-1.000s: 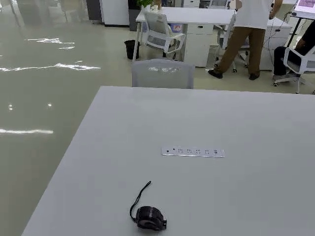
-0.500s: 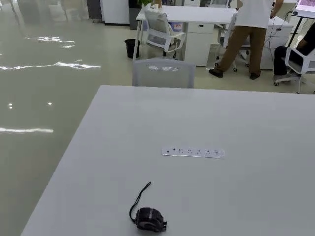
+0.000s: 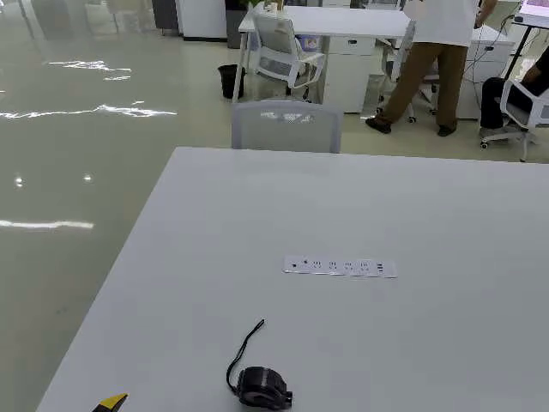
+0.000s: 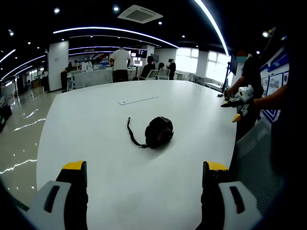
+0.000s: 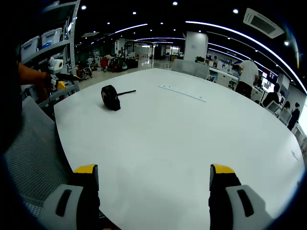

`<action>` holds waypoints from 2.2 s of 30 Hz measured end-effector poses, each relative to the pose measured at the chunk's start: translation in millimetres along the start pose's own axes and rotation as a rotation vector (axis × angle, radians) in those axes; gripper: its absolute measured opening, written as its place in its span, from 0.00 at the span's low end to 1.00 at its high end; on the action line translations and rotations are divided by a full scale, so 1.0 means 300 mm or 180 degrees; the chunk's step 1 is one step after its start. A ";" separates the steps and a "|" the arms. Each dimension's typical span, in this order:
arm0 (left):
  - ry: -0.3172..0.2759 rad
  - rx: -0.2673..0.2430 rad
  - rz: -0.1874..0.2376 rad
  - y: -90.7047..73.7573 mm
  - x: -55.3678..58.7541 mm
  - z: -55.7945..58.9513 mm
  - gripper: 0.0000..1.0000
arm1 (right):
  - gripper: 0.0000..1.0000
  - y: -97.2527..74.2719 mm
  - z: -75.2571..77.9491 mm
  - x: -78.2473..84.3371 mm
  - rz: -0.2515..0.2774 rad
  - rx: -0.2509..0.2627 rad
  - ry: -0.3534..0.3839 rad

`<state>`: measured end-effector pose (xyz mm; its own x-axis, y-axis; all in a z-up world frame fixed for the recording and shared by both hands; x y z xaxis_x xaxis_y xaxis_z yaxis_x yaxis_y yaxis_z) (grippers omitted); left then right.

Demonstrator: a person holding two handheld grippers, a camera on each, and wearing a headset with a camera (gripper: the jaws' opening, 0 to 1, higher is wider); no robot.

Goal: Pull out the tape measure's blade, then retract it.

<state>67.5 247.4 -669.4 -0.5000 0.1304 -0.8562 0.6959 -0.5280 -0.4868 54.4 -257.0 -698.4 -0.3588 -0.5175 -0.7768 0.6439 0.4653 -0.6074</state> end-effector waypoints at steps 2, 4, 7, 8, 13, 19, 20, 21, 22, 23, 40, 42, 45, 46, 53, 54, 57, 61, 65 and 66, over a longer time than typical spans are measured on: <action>0.0020 0.0022 -0.0026 0.017 -0.012 0.007 0.99 | 0.99 0.011 0.001 -0.012 0.0005 -0.0011 -0.0017; 0.0043 0.0053 -0.0026 0.030 -0.027 0.008 0.99 | 0.99 0.023 0.001 -0.023 0.0005 -0.0026 -0.0034; 0.0086 0.0087 -0.0034 0.048 -0.045 0.008 0.99 | 0.99 0.038 -0.004 -0.046 0.0016 -0.0059 -0.0055; 0.0093 0.0094 -0.0035 0.053 -0.055 0.008 0.99 | 0.99 0.044 -0.004 -0.054 0.0023 -0.0072 -0.0066; 0.0160 0.0143 -0.0059 0.072 -0.092 0.025 0.99 | 0.98 0.064 -0.012 -0.089 0.0048 -0.0131 -0.0114; 0.0275 0.0214 -0.0096 0.098 -0.122 0.033 0.99 | 0.98 0.085 -0.008 -0.108 0.0067 -0.0172 -0.0153; 0.0293 0.0224 -0.0100 0.103 -0.128 0.034 0.99 | 0.98 0.090 -0.011 -0.114 0.0070 -0.0182 -0.0161; 0.0299 0.0232 -0.0098 0.107 -0.130 0.031 0.99 | 0.98 0.093 -0.013 -0.118 0.0071 -0.0190 -0.0167; 0.0304 0.0244 -0.0096 0.110 -0.135 0.033 0.98 | 0.98 0.097 -0.014 -0.119 0.0073 -0.0199 -0.0173; 0.0320 0.0258 -0.0099 0.115 -0.140 0.036 0.98 | 0.98 0.102 -0.016 -0.124 0.0080 -0.0211 -0.0183; 0.0690 0.0570 -0.0419 0.254 -0.187 0.047 0.97 | 0.96 0.188 -0.056 -0.172 0.0115 -0.0374 -0.0307; 0.0735 0.0597 -0.0422 0.270 -0.196 0.048 0.97 | 0.96 0.204 -0.061 -0.182 0.0120 -0.0388 -0.0286; 0.0863 0.0663 -0.0476 0.295 -0.206 0.059 0.97 | 0.96 0.241 -0.063 -0.202 0.0129 -0.0409 -0.0319; 0.0882 0.0675 -0.0496 0.301 -0.207 0.059 0.97 | 0.96 0.249 -0.065 -0.208 0.0129 -0.0419 -0.0334; 0.1057 0.0749 -0.0597 0.352 -0.217 0.046 0.97 | 0.93 0.296 -0.075 -0.253 0.0186 -0.0493 -0.0439; 0.1080 0.0762 -0.0595 0.355 -0.223 0.049 0.97 | 0.93 0.301 -0.082 -0.262 0.0181 -0.0499 -0.0443; 0.1142 0.0797 -0.0580 0.368 -0.245 0.057 0.97 | 0.93 0.311 -0.085 -0.279 0.0185 -0.0513 -0.0467; 0.1235 0.0838 -0.0591 0.383 -0.275 0.070 0.97 | 0.93 0.328 -0.079 -0.291 0.0180 -0.0546 -0.0503; 0.1305 0.0864 -0.0642 0.407 -0.295 0.087 0.96 | 0.93 0.343 -0.087 -0.322 0.0183 -0.0669 -0.0557; 0.1336 0.0882 -0.0637 0.417 -0.302 0.096 0.96 | 0.92 0.349 -0.092 -0.336 0.0182 -0.0707 -0.0590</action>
<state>185.1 145.4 -647.6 -0.3203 0.5454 -0.7746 0.4177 -0.6526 -0.6322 139.3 -136.1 -688.3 -0.1835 -0.5988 -0.7796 0.4885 0.6326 -0.6009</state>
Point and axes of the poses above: the centre of the closed fingertips' face, and the gripper's own axes: y roughly forward along the fingers, z roughly to its right, x roughly out of its underside, the point moved 4 cm from there along -y, roughly backward along the fingers, and after that the axes turned 7 degrees about -y, right-handed, at the moved point
